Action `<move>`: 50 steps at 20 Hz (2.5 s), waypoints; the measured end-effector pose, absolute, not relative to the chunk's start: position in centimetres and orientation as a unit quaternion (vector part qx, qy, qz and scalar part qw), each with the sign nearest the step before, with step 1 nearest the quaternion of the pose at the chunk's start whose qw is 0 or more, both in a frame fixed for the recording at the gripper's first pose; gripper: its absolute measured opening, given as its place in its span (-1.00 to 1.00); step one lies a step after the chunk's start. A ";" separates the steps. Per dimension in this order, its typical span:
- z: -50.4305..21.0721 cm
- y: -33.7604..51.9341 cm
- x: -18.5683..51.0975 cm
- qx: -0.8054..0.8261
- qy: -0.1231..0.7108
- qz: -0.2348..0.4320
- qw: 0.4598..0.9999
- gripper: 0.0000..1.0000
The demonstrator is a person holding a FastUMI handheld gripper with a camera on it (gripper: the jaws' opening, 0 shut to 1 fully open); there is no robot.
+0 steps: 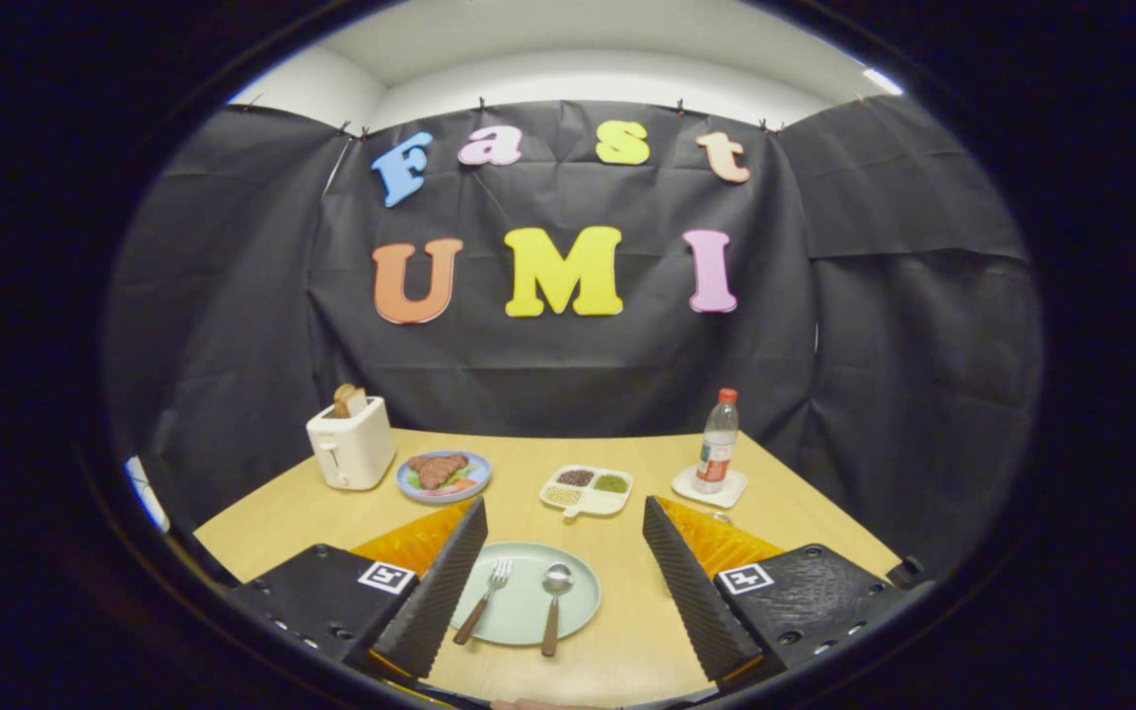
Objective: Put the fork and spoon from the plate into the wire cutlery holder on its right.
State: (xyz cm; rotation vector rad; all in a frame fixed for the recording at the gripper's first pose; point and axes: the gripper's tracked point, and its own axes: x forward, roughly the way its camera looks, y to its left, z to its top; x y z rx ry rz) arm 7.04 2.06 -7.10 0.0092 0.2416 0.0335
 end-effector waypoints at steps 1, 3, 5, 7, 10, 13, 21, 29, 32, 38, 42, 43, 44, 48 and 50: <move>-8.3 1.9 7.7 0.004 0.143 0.016 0.990 0.91; -10.8 1.7 9.2 0.003 0.187 0.013 0.982 0.91; -13.3 1.7 10.3 -0.004 0.232 0.012 0.973 0.90; -15.7 2.0 11.1 -0.014 0.270 0.016 0.963 0.90; -18.4 2.8 12.1 -0.030 0.309 0.022 0.950 0.90; -20.3 3.6 12.6 -0.039 0.335 0.030 0.941 0.91; -25.1 4.1 13.7 -0.054 0.416 0.020 0.908 0.89; -27.9 4.0 13.9 -0.025 0.472 0.014 0.881 0.47; -28.2 4.3 13.9 -0.005 0.488 0.017 0.873 0.35; -29.6 4.6 13.9 0.009 0.512 0.017 0.859 -0.27; -28.9 4.8 13.9 -0.006 0.509 0.017 0.861 -0.79; -29.0 4.8 13.7 -0.011 0.507 0.019 0.861 -0.96; -28.7 4.8 13.6 -0.016 0.506 0.024 0.862 -0.95; -27.6 4.6 13.1 -0.008 0.498 0.030 0.866 -0.96; -26.4 4.3 12.8 -0.009 0.486 0.029 0.873 -0.96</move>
